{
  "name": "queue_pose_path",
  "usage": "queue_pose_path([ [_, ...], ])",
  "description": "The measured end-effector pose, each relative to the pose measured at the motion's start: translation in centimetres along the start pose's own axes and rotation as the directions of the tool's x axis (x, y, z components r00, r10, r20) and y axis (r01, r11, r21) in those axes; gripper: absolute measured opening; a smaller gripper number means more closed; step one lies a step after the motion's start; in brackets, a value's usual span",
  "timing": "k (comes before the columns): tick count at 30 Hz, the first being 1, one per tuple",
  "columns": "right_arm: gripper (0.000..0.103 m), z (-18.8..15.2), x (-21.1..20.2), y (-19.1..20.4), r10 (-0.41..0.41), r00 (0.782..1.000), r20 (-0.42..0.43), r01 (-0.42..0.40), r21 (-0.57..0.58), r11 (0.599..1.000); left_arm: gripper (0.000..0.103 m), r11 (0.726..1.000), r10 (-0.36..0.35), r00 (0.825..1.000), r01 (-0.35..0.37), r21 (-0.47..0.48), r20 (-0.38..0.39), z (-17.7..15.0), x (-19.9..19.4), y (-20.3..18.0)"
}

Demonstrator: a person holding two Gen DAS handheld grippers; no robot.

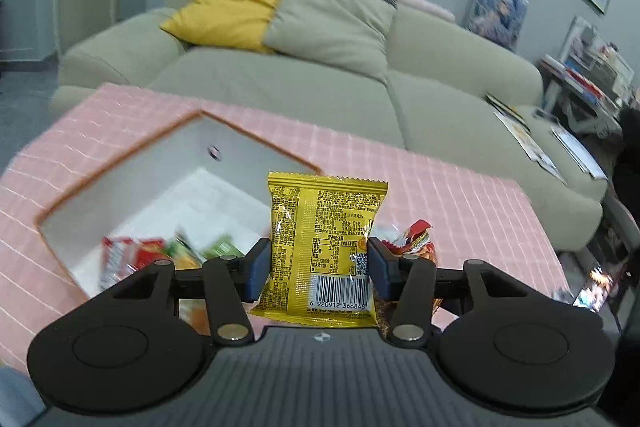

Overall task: Organize snacks
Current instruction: 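Carry the yellow pack and orange bag over the box and lower them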

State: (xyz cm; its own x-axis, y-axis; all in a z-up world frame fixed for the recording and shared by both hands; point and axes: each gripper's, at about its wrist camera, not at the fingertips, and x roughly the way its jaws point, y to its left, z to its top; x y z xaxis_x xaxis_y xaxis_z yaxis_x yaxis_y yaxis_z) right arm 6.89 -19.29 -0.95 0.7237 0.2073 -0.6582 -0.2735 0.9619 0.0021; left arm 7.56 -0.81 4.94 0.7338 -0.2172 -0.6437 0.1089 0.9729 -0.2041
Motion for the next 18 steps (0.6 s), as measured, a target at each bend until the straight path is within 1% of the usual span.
queue_pose_path([
  [4,0.039,3.2,0.6,2.9,0.068,0.997,0.035,-0.065,-0.084,0.994,0.058,0.999,0.043,0.999,-0.043,-0.016,-0.001,2.2,0.0,3.4],
  [9,0.039,6.6,2.7,5.8,0.154,0.987,0.037,-0.146,-0.157,0.977,0.058,0.993,0.121,0.992,-0.121,0.014,-0.022,3.8,1.3,7.1],
  [13,0.038,9.2,5.3,8.1,0.193,0.981,0.019,-0.184,-0.223,0.957,0.058,0.984,0.175,0.982,-0.174,0.026,-0.074,4.7,3.5,10.0],
  [18,0.038,11.2,9.3,10.2,0.224,0.974,-0.038,-0.225,-0.302,0.926,0.058,0.979,0.199,0.968,-0.192,0.062,-0.155,4.7,6.3,12.3],
])
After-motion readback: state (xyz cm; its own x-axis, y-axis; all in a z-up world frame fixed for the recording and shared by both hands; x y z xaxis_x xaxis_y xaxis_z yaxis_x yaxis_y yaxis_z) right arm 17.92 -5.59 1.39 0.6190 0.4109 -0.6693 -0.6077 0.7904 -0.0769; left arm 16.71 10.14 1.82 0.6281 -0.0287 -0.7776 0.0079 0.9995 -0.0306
